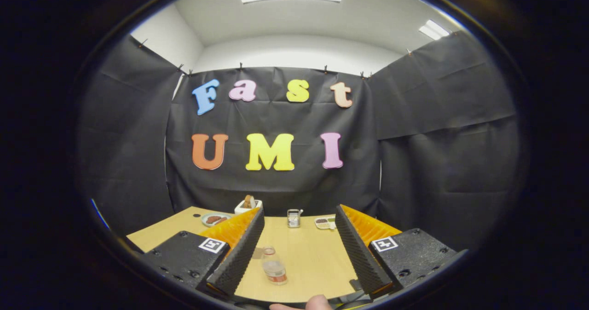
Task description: Take the bottle from table, then pour the juice into the cup, finally place the bottle on the coaster
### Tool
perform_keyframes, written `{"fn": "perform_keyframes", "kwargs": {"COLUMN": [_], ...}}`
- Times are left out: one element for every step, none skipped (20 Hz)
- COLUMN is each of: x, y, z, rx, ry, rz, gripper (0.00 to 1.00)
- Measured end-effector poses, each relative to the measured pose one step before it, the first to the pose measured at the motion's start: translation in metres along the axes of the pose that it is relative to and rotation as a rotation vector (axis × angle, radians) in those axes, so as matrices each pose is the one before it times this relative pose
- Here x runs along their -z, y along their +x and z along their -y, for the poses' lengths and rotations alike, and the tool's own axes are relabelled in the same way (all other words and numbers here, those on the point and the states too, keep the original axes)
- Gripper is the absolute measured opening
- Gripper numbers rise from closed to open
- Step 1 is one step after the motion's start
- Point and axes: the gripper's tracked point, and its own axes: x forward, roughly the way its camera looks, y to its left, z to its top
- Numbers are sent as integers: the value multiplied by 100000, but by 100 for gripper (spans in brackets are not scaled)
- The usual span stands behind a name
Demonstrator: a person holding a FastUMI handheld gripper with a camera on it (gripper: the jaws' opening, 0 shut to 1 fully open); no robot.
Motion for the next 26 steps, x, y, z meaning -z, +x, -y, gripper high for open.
{"fn": "perform_keyframes", "kwargs": {"x": [34,25,139,82,182,56,159,74,216,-19,146,156,323,460,579,727,695,770,1063,1028,1083,1058,975,931,1060,973], "y": [13,105,130,108,44,85,-50,15,-11,-72,57,6,120,-4,-2,43,152,68,164,300,169,271,290,330,258,254], "z": [-77,45,42,5,-125,-73,-80,-123,-129,-82,-29,-76,-311,-342,-667,-388,-388,-505,-619,-438,-337,-326,-149,-101,104,98], "rx": [-277,-135,23,-63,-255,-215,-183,-124,-255,115,71,-26,-503,-962,-2020,-1072,-1376,-1733,-2013,-1709,-1548,-1408,-1206,-552,-406,-440], "ry": [-235,-115,-33,-239,-218,-284,-410,-672,-760,-535,-511,-272,-23,-42,191,-459,-281,-197,-124,-134,303,1498,1277,1646,1462,1218], "rz": [140,110,56,-143,-15,138,202,183,106,661,543,344,76,-563,-451,-672,-156,-462,-849,-1323,-996,-1095,-664,-690,-862,-1325], "gripper": [99,99,99,99,99,99,99,99,99,99,99,99,99,99,99,100,99,100,99,99,99,99,99,99,100,99]}}
